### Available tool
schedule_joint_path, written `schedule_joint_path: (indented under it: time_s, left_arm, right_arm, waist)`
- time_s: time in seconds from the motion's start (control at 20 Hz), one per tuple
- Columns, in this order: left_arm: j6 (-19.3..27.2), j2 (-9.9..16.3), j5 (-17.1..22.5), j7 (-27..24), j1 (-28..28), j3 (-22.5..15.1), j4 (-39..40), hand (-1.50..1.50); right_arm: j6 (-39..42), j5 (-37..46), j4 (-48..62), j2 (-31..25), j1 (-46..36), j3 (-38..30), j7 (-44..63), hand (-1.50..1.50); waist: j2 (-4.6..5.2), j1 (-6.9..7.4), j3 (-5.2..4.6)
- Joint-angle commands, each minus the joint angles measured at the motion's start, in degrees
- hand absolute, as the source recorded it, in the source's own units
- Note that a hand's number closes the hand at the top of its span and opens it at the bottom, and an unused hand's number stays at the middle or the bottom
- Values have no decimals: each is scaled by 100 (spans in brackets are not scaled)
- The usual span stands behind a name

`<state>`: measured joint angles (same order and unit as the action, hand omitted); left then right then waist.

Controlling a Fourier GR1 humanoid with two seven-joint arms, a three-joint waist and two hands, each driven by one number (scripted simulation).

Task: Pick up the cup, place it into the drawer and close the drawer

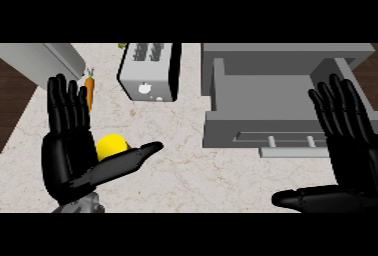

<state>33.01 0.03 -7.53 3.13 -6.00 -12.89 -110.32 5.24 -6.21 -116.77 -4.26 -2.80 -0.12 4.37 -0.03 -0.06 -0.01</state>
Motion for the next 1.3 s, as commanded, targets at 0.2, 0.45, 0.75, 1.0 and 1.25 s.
schedule_joint_path:
  time_s: [0.2,0.45,0.75,1.0,1.25]
  left_arm:
    - [98,-1,304,-500,238,160,417,-150]
    - [393,-2,341,-655,587,-177,520,-150]
    - [47,14,635,-978,1294,98,478,-150]
    - [193,-2,930,-1158,704,510,1381,-150]
    - [105,-2,1196,-2072,1689,303,1348,-150]
  right_arm:
    - [-48,58,48,51,-158,-41,16,-150]
    - [-7,28,-251,103,169,44,79,-150]
    - [-30,29,70,49,-316,-33,190,-150]
    - [0,-57,-341,-63,-220,-173,377,-150]
    - [-68,4,-492,83,-23,24,466,-150]
  waist:
    - [2,1,0]
    - [0,-4,0]
    - [0,28,-1]
    - [1,-4,0]
    - [-7,9,-1]
